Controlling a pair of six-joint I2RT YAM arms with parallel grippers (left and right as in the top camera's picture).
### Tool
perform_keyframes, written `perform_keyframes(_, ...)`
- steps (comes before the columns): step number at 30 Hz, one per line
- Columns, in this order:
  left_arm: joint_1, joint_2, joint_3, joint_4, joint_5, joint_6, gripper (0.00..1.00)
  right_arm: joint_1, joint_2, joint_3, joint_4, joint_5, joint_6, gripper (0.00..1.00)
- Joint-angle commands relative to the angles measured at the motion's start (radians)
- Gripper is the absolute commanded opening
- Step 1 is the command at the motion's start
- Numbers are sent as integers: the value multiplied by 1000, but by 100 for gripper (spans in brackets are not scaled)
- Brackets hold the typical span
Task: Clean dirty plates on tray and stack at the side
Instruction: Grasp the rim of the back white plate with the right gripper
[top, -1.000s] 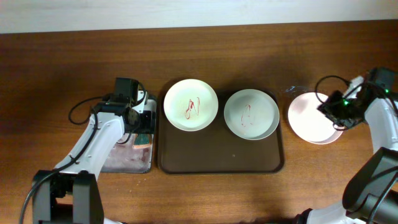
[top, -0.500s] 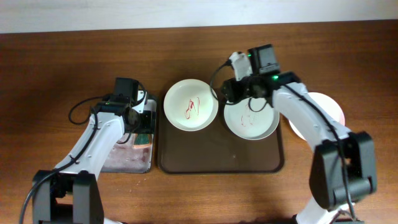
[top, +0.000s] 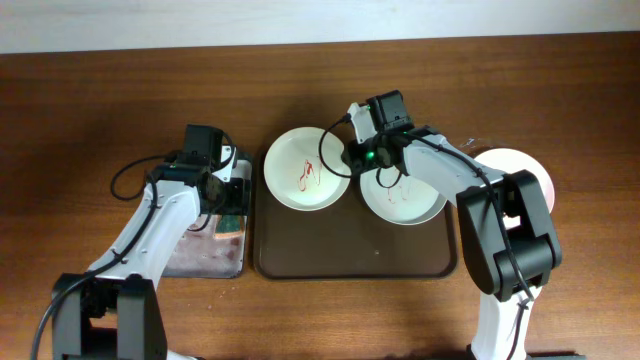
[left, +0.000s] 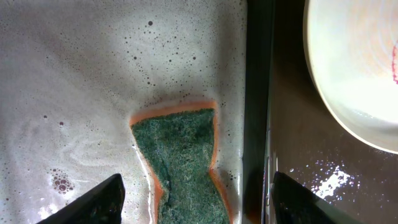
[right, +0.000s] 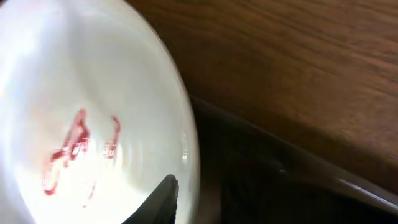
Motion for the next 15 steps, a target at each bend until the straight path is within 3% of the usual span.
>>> perform_keyframes(1, 7, -14, 11, -1, 11, 5, 74, 29, 12, 10, -22, -50, 2, 11)
perform_keyframes(3, 7, -14, 11, -1, 11, 5, 73, 31, 11, 11, -42, -50, 3, 4)
perform_keyframes(7, 7, -14, 11, -4, 11, 5, 74, 29, -59, 22, -170, -50, 26, 4)
perform_keyframes(11, 7, -14, 11, -4, 11, 5, 74, 29, -193, 24, -442, -13, 127, 4)
perform_keyframes(15, 7, -14, 11, -5, 11, 5, 72, 31, -170, -39, -527, 1, 226, 4)
